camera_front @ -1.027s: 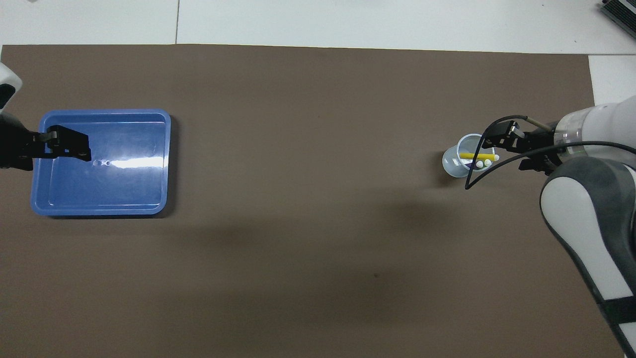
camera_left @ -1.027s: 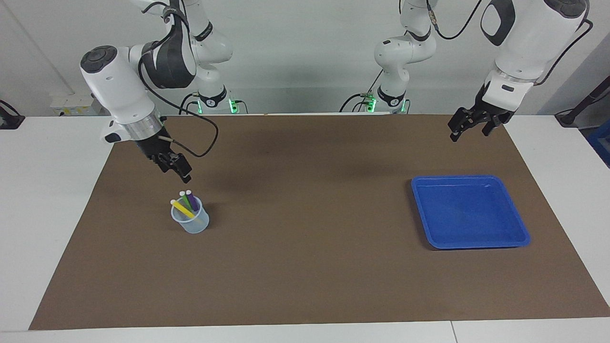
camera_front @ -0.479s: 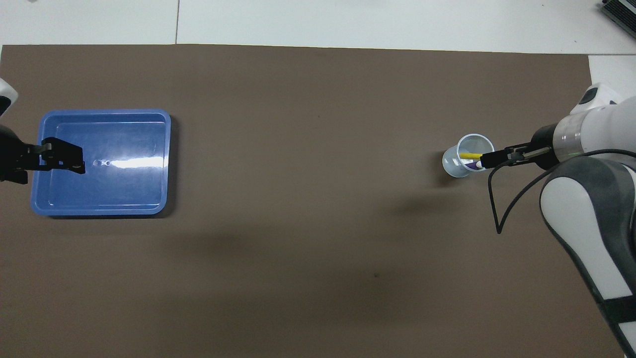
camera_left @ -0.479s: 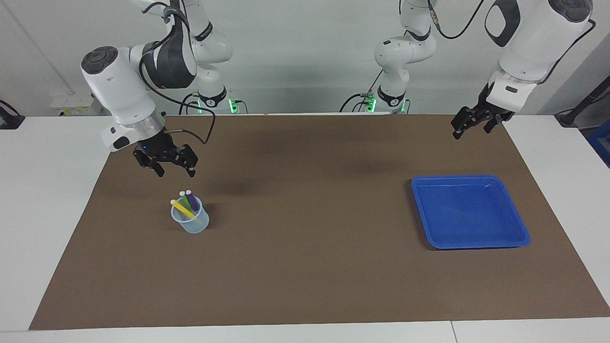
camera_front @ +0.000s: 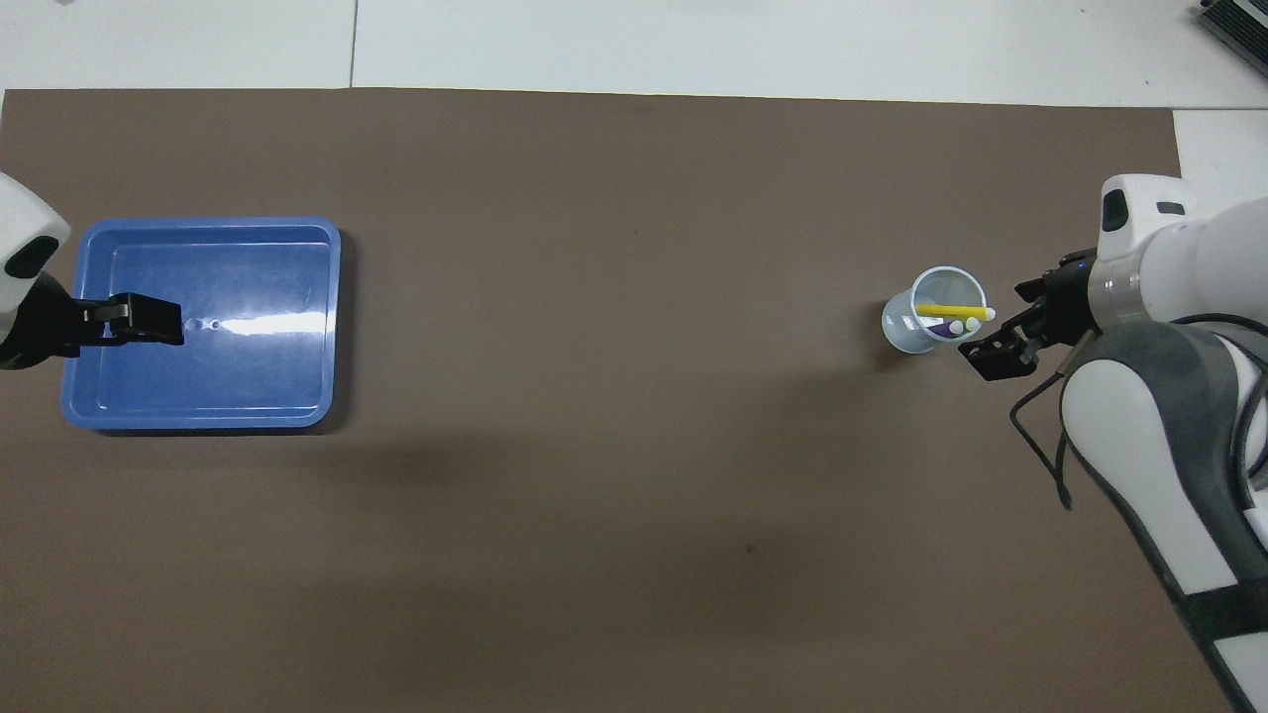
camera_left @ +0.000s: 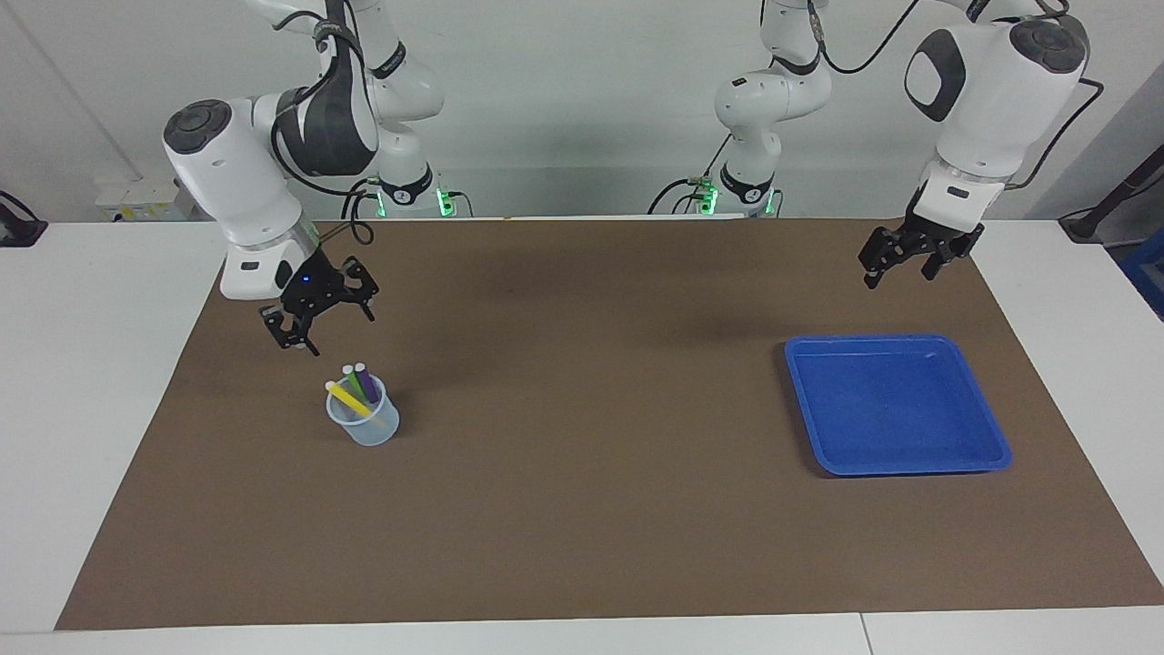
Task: Right arm passes pens to left for tray arrangement
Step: 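Reach the right gripper into the clear cup toward the pens, then grasp a purple pen in the cup while the left gripper rises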
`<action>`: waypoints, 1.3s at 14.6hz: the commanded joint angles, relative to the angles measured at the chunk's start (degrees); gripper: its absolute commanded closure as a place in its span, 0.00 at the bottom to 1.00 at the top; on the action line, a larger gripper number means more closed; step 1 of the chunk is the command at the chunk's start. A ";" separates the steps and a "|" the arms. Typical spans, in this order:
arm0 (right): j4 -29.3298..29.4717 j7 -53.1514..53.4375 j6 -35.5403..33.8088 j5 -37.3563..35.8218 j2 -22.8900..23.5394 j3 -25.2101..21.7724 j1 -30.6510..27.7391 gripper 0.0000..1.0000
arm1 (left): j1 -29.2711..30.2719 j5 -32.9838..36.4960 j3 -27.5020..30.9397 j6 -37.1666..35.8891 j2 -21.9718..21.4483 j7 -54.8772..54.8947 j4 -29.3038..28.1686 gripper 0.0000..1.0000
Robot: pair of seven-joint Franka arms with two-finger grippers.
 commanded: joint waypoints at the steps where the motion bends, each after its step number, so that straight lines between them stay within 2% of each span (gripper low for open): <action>1: -2.49 -13.22 4.16 -0.84 0.45 -0.01 1.08 0.11 | -0.38 0.26 -0.29 2.52 -2.03 0.32 -2.75 0.05; 3: -2.84 -18.43 4.79 -3.21 0.63 -0.01 2.74 0.27 | -1.52 -1.22 -0.29 3.13 -1.24 -0.04 -2.49 0.09; 6: -3.11 -20.82 4.96 -8.39 0.72 0.08 3.89 0.32 | -3.45 -4.56 -0.38 3.23 -0.62 -4.94 -2.14 0.09; 8: -3.63 -23.88 6.71 -9.37 0.89 0.08 3.98 0.38 | -5.73 -5.53 -0.38 3.22 -0.36 -9.33 -1.96 0.09; 10: -5.30 -27.93 9.61 -9.55 0.90 0.08 3.98 0.47 | -6.97 -8.33 -0.38 3.14 0.16 -12.85 -1.87 0.10; 13: -6.36 -30.93 11.65 -9.55 1.60 0.08 3.98 0.50 | -8.20 -14.31 -0.55 3.05 0.96 -18.73 -1.61 0.11; 15: -6.71 -31.11 11.65 -9.90 1.86 0.08 3.98 0.52 | -9.96 -18.00 -0.64 1.56 2.18 -24.62 -0.30 0.20; 19: -7.32 -31.20 11.73 -10.43 2.13 -0.01 3.98 0.53 | -10.67 -26.52 -0.73 1.91 3.86 -33.24 -0.64 0.20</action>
